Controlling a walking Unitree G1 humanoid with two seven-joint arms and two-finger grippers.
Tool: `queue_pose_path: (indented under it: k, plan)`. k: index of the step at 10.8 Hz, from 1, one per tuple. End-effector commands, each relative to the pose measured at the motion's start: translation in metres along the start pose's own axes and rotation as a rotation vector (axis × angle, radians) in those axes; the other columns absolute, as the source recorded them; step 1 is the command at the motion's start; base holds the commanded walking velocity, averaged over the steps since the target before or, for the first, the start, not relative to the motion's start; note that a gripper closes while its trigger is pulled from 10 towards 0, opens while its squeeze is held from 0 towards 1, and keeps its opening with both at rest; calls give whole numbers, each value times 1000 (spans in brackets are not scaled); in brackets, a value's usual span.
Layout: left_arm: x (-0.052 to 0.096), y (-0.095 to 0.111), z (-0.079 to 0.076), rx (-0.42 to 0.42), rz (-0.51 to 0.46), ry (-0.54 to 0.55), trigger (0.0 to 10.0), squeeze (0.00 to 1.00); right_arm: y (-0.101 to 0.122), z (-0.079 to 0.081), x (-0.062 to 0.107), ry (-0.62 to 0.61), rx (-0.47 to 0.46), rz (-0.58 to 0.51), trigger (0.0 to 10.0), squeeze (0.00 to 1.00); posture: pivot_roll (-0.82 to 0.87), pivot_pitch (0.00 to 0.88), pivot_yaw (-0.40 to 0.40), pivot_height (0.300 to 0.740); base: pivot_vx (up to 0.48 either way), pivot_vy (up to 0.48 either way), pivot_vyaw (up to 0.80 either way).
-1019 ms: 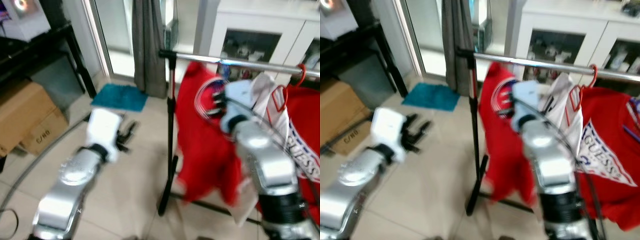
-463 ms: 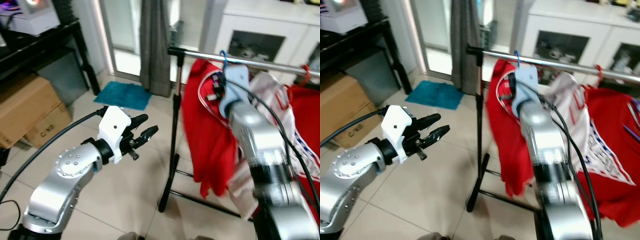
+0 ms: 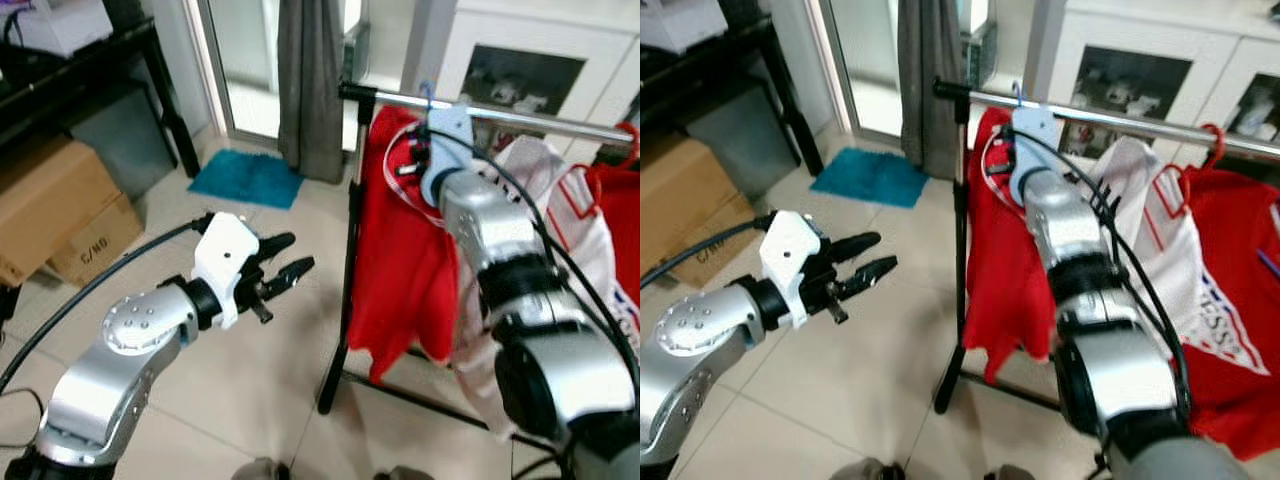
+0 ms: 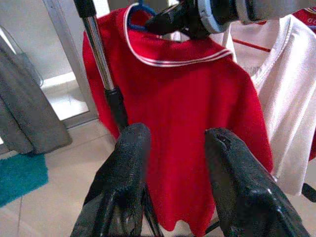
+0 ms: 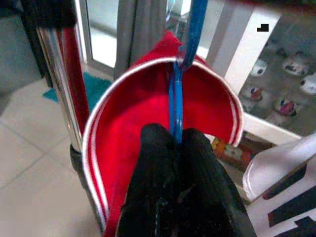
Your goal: Hang hanger
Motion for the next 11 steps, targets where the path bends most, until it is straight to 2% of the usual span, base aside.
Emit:
queue_pose_path:
  k: [1,3,4,5,6,7,8,9,11]
  plan:
    - [1,6,-4,-14,-9,-18,10000,0,9,-1,-1,0,-11,-35,10000,0,-38,85,24,740,0,0,0]
    - [0,5,-3,-10,-9,-20,10000,0,-2,6,-4,27,-23,-7,10000,0,-39,79,28,740,0,0,0]
    - [0,5,-3,-8,-11,-22,10000,0,-3,4,-4,25,-34,-9,10000,353,-42,77,34,740,0,0,0]
    - [-1,6,-2,-8,-13,-22,10000,0,-4,1,-4,15,-42,-17,10000,773,-45,73,42,740,0,0,0]
    - [-2,7,0,-10,-21,-16,10000,0,-2,-2,-3,7,-55,-40,10000,1000,-47,71,48,740,0,0,0]
    - [-3,9,2,-10,-41,-1,10000,0,1,-4,-2,16,-66,-85,10000,1000,-49,69,52,740,0,0,0]
    - [-5,14,6,1,-89,40,10000,0,9,-5,4,50,-103,-206,10000,1000,-54,65,59,740,0,0,0]
    - [-7,14,12,15,-109,115,10000,0,9,-8,14,73,-126,-273,10000,1000,-58,63,61,740,0,0,0]
    - [-8,13,19,31,-154,220,10000,0,9,-8,41,150,-90,-350,10000,1000,-65,65,69,740,0,0,0]
Point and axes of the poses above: a point about 5 cm out from each wrist's last joint towards the gripper, its own x axis pointing back from the gripper into the wrist, its own y axis along the axis of the wrist's last joint, z = x × y, the point moved 1 cm from there along -x, pointing out of the wrist towards the gripper, and after that the axes turned 13 degrees about x, right-handed, at the moved point
